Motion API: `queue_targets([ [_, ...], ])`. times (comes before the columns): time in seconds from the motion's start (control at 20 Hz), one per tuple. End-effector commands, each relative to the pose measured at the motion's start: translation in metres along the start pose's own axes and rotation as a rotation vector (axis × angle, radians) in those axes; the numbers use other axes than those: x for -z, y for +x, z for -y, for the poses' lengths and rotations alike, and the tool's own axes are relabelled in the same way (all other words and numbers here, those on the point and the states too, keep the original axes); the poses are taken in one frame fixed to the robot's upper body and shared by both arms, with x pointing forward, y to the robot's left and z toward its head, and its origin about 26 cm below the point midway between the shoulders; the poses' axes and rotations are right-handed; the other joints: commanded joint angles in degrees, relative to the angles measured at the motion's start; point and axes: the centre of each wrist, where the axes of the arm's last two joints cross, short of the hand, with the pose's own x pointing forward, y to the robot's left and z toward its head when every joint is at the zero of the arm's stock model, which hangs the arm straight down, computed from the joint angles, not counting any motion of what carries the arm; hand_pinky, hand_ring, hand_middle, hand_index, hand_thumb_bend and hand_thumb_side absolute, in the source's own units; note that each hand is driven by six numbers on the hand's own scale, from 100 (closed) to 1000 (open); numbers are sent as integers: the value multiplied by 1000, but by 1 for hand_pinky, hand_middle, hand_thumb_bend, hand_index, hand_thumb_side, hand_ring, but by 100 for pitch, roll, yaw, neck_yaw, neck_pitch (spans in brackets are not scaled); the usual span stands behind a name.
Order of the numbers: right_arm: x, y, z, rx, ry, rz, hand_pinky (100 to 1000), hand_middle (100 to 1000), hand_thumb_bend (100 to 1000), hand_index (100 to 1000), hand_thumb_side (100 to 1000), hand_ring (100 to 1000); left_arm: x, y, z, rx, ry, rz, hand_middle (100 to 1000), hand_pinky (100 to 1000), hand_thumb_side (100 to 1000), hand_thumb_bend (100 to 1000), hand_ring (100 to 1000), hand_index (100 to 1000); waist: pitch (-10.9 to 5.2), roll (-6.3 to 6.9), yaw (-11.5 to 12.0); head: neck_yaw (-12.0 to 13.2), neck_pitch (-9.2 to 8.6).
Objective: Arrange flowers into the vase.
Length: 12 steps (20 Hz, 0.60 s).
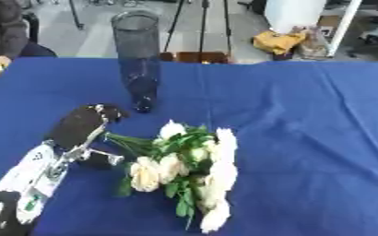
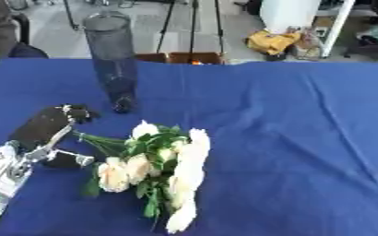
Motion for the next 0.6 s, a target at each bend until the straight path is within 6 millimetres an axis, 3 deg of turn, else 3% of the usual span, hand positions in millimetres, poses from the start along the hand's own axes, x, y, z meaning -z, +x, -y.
queue_targets([
  [0.05,4,6,5,-14,6,25,827,589,314,908,594,957,5,-2,-5,44,23,10,587,653,204,602,598,799,35,-25,-5,7,-37],
  [0.6,4,6,5,-14,7,25,827,588,313,908,595,957,6,-4,0,72,4,17,588,663,200,595,603,801,42,-21,-20,11,-33],
])
